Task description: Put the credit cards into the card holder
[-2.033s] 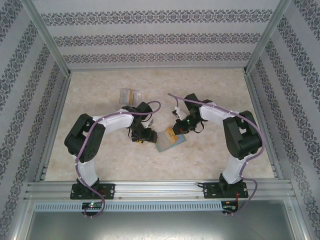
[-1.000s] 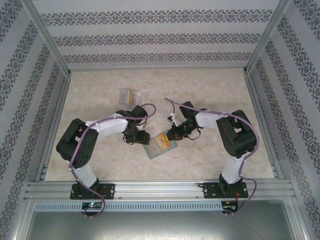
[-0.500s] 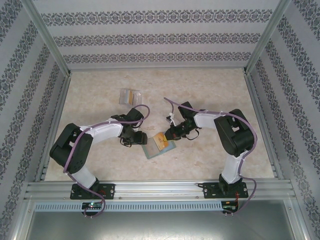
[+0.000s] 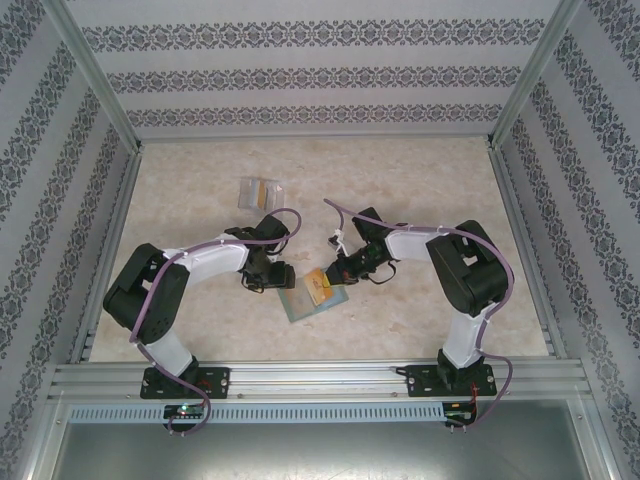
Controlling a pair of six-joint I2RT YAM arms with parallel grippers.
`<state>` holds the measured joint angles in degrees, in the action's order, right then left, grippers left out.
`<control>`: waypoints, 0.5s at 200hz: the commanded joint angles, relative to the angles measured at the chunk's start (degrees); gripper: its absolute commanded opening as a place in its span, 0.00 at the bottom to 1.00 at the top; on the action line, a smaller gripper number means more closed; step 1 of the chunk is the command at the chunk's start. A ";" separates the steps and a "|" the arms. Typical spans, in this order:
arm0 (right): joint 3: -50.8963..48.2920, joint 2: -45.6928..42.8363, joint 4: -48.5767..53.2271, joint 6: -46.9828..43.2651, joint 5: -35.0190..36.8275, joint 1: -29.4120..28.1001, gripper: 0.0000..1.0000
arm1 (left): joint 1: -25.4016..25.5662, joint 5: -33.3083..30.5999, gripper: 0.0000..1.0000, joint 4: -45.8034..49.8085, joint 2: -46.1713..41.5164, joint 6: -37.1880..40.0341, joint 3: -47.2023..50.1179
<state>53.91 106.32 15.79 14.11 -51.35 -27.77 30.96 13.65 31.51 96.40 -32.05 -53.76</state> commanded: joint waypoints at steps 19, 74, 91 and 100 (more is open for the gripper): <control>-1.76 -2.31 -3.21 3.62 -2.07 -0.51 0.00 | -0.54 -3.18 0.64 6.65 4.42 -0.99 3.41; -1.63 0.92 -4.25 3.27 -0.88 1.27 0.00 | -0.75 2.96 0.65 -0.36 -7.02 -5.58 10.33; -1.62 0.84 -3.93 2.71 -0.81 2.20 0.00 | -0.80 1.83 0.63 -0.49 -10.46 -8.12 13.14; -1.66 0.45 -3.62 2.51 -0.20 2.61 0.00 | -0.81 3.30 0.59 -1.87 -11.92 -9.36 14.70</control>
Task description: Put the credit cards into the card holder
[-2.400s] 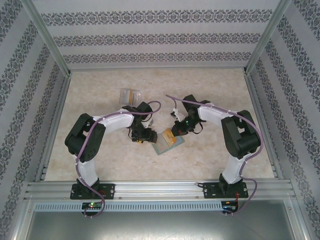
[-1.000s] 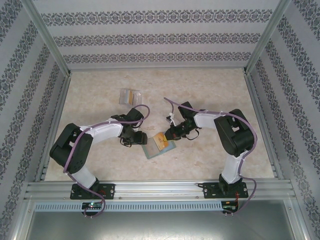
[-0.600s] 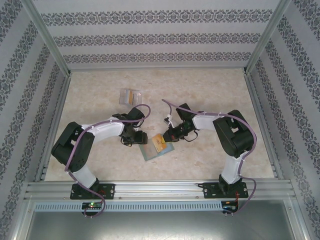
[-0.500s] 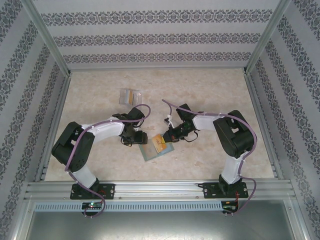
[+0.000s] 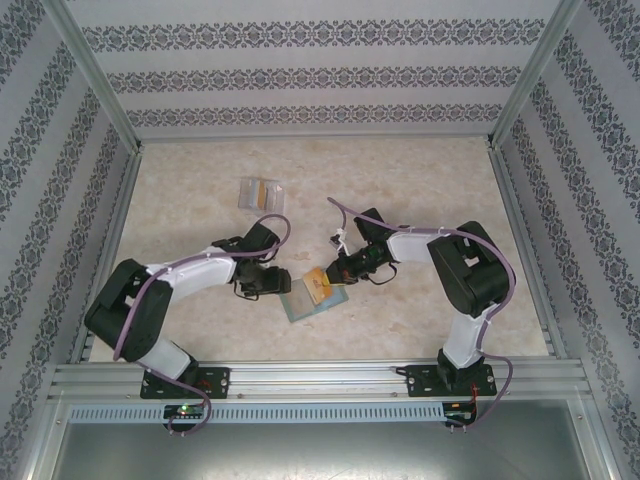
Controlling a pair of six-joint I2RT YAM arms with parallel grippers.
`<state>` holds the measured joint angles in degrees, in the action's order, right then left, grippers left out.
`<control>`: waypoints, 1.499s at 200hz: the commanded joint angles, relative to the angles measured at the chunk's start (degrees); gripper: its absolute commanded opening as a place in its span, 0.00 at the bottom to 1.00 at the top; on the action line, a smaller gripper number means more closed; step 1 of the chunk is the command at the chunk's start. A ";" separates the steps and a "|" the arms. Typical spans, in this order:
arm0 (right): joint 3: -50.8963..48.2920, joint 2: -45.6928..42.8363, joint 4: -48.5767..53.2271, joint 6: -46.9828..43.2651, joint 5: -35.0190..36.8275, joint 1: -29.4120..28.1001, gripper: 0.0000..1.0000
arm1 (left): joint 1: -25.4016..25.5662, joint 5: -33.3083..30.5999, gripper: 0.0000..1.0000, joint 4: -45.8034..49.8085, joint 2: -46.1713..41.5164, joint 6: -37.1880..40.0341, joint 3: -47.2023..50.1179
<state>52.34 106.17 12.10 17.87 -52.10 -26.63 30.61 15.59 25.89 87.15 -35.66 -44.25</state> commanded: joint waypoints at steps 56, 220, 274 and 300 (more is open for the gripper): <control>-1.68 0.06 -1.14 -0.45 2.61 3.59 0.00 | 4.73 13.28 0.36 -9.70 1.24 -5.79 5.82; -6.17 -2.49 -12.54 9.03 1.01 4.61 0.00 | 5.51 21.09 0.37 -14.54 10.18 -5.62 -3.24; -7.98 -5.02 -12.98 10.08 0.52 4.82 0.00 | 5.29 19.72 0.35 -12.83 13.62 -3.93 -7.30; -9.53 -6.90 -12.50 9.79 0.38 5.40 0.00 | 4.57 17.42 0.34 -11.04 13.61 -3.44 -7.55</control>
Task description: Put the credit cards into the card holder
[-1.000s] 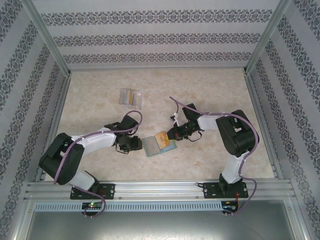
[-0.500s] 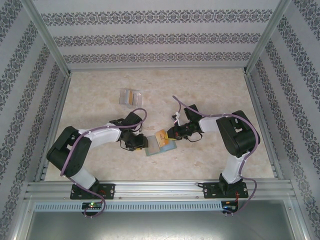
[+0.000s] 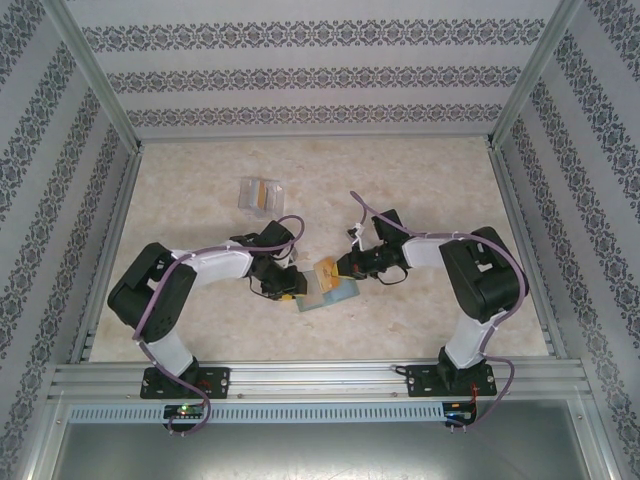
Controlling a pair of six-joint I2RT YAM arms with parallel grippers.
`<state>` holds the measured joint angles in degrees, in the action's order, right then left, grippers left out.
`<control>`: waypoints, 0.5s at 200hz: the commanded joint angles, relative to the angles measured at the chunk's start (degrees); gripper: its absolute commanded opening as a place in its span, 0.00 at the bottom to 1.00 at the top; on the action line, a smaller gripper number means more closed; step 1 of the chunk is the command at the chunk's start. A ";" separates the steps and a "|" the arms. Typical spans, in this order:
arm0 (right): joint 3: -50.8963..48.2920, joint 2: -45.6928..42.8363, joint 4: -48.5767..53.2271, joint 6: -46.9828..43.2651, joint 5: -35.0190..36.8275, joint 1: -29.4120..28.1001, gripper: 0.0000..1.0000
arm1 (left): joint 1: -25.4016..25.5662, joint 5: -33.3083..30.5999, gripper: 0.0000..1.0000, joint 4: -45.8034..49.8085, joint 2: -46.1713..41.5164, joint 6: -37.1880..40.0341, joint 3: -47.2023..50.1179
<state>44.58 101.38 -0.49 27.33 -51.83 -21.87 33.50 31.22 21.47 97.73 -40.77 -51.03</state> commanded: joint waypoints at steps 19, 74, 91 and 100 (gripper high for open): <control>-3.86 -2.62 -0.67 0.59 0.49 0.89 0.00 | 1.18 1.09 0.34 -7.19 2.64 1.06 -0.02; -7.20 -3.53 -3.60 1.87 0.08 0.56 0.00 | 1.13 0.68 0.33 -6.66 3.54 1.04 0.25; -7.31 -3.54 -4.88 2.66 -0.02 -0.27 0.00 | 1.14 0.79 0.33 -6.43 4.06 0.95 0.05; -7.53 -3.55 -5.78 3.37 0.34 -0.88 0.00 | 1.13 0.85 0.33 -6.57 4.13 0.79 0.13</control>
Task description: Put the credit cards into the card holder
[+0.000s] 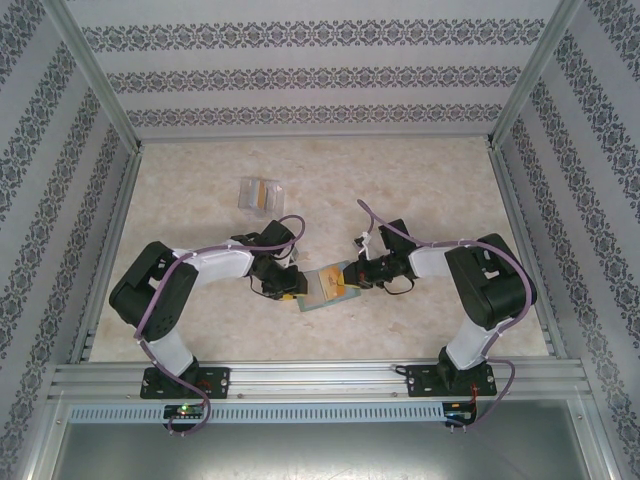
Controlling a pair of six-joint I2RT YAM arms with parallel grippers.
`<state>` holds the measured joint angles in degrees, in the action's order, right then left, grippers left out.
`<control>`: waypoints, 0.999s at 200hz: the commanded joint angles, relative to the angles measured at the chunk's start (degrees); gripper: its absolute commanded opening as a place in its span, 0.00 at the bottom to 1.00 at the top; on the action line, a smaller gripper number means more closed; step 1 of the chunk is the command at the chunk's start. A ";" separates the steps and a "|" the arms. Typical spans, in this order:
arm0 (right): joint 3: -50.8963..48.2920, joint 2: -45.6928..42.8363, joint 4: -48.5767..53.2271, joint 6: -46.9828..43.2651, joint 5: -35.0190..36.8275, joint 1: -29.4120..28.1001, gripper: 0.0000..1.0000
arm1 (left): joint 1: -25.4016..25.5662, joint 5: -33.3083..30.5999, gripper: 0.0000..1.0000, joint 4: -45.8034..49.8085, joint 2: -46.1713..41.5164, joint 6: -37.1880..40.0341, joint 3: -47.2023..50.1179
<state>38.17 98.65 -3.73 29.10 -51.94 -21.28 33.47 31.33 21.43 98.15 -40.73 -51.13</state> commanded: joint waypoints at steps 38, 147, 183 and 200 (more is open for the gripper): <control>-0.73 0.48 -7.50 5.34 0.88 -3.38 0.00 | 1.16 0.14 0.33 -6.23 3.49 0.59 0.32; -2.49 1.28 -8.20 5.37 0.04 -3.59 0.00 | 1.11 -2.31 0.32 -5.48 3.21 0.53 1.41; -2.07 3.18 -6.84 3.09 -2.95 -2.82 0.00 | 0.91 -3.33 0.32 -4.10 2.63 1.91 1.19; -1.88 3.90 -6.55 2.68 -3.29 -3.02 0.00 | 0.89 -3.55 0.32 -3.12 2.87 2.56 0.63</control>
<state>36.58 100.62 -12.08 34.35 -53.54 -24.34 33.39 30.85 21.63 98.15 -40.53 -51.11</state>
